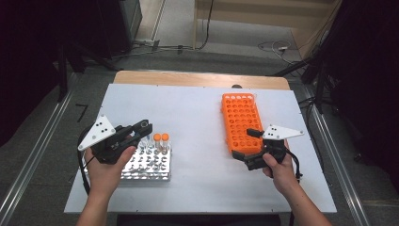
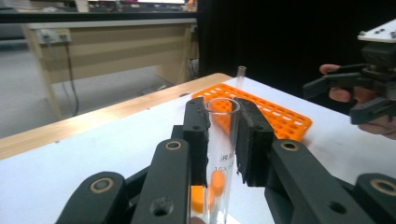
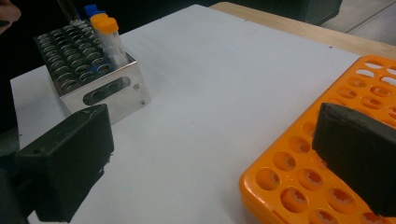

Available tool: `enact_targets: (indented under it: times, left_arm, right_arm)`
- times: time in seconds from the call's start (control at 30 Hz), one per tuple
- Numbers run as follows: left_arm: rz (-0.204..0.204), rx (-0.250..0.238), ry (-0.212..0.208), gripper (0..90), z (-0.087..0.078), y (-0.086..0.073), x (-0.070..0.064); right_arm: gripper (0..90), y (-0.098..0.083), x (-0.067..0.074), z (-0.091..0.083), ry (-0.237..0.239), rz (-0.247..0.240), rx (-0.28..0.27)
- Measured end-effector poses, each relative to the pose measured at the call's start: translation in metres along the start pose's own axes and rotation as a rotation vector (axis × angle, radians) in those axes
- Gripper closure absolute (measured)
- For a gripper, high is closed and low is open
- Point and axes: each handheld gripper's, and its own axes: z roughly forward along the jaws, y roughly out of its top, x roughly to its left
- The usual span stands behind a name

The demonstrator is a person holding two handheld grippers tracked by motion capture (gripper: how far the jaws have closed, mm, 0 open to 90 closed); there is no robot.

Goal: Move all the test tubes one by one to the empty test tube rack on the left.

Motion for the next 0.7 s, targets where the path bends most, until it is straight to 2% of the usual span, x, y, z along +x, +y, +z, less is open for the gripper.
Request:
enact_targets:
  times: [0.4,0.7]
  left_arm:
    - [-0.033,-0.015,0.088,76.2,-0.019,-0.005,0.024]
    - [-0.079,-0.012,0.143,76.2,-0.018,-0.017,0.035]
  right_arm:
    - [0.0,-0.002,-0.004,-0.001,-0.015,0.006,0.002]
    - [0.0,-0.003,-0.007,-0.001,-0.026,0.011,0.001]
